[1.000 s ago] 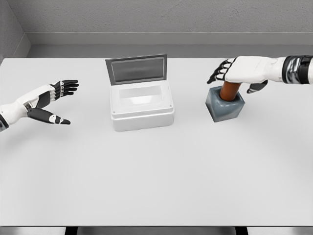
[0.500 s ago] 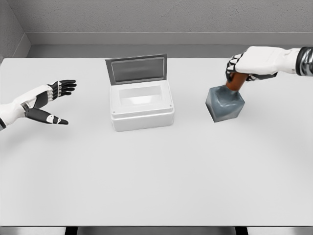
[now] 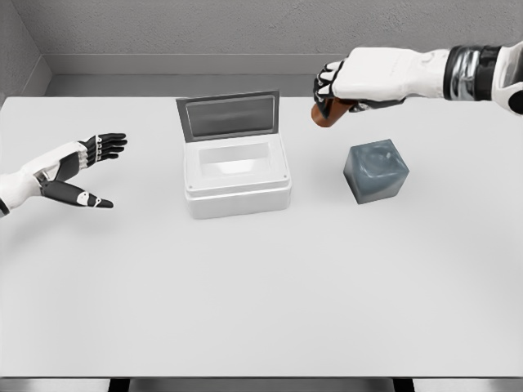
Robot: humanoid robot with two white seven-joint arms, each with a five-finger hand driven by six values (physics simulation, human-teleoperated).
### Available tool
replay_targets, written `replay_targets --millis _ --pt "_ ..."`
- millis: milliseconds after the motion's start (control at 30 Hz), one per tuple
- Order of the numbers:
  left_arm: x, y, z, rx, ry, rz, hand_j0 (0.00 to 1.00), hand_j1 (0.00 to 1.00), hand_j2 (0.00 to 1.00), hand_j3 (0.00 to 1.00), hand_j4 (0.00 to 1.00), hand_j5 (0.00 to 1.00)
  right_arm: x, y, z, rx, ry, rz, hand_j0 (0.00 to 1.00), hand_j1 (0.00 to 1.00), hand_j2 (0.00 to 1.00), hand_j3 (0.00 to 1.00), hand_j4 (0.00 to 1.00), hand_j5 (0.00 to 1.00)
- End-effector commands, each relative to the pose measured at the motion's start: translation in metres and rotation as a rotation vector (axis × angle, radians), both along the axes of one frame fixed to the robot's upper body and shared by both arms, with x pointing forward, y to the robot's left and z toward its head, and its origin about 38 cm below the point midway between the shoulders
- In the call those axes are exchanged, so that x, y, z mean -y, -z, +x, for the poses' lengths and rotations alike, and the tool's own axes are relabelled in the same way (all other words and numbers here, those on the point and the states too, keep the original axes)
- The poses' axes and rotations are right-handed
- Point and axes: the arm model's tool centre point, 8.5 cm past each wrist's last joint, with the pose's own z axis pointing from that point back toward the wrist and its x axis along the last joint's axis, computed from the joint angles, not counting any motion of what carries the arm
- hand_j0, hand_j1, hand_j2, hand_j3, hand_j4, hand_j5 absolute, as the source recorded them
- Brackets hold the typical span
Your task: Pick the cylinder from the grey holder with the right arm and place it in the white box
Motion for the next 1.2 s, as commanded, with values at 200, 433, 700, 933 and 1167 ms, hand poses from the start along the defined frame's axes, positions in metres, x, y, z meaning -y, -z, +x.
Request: replay_targets --millis 200,433,700,933,1167 --pt "-0.001 -0.002 0.001 0.003 -0.004 -0.006 1.00 1.00 1.00 1.00 1.00 1.00 -0.051 0.008 -0.027 0.004 -0.163 -0.030 0.33 0.33 0.33 0.33 0.33 0.33" --pt "-0.001 -0.001 0.000 0.001 -0.004 -0.006 1.00 1.00 1.00 1.00 1.00 1.00 -0.078 0.000 -0.029 0.023 -0.223 -0.042 0.33 0.33 0.33 0.33 0.33 0.33" --pt "-0.001 -0.001 0.000 0.001 -0.004 -0.006 1.00 1.00 1.00 1.00 1.00 1.00 -0.088 0.004 -0.007 -0.004 -0.183 -0.026 0.33 0.33 0.33 0.33 0.33 0.33" --pt "-0.001 -0.002 0.001 0.003 -0.004 -0.006 1.00 1.00 1.00 1.00 1.00 1.00 -0.089 0.012 0.005 -0.034 -0.152 -0.023 0.33 0.33 0.33 0.33 0.33 0.33" --pt "-0.003 -0.002 0.000 0.003 -0.008 -0.005 1.00 1.00 1.00 1.00 1.00 1.00 -0.102 0.023 0.009 -0.047 -0.154 -0.045 0.33 0.33 0.33 0.33 0.33 0.33"
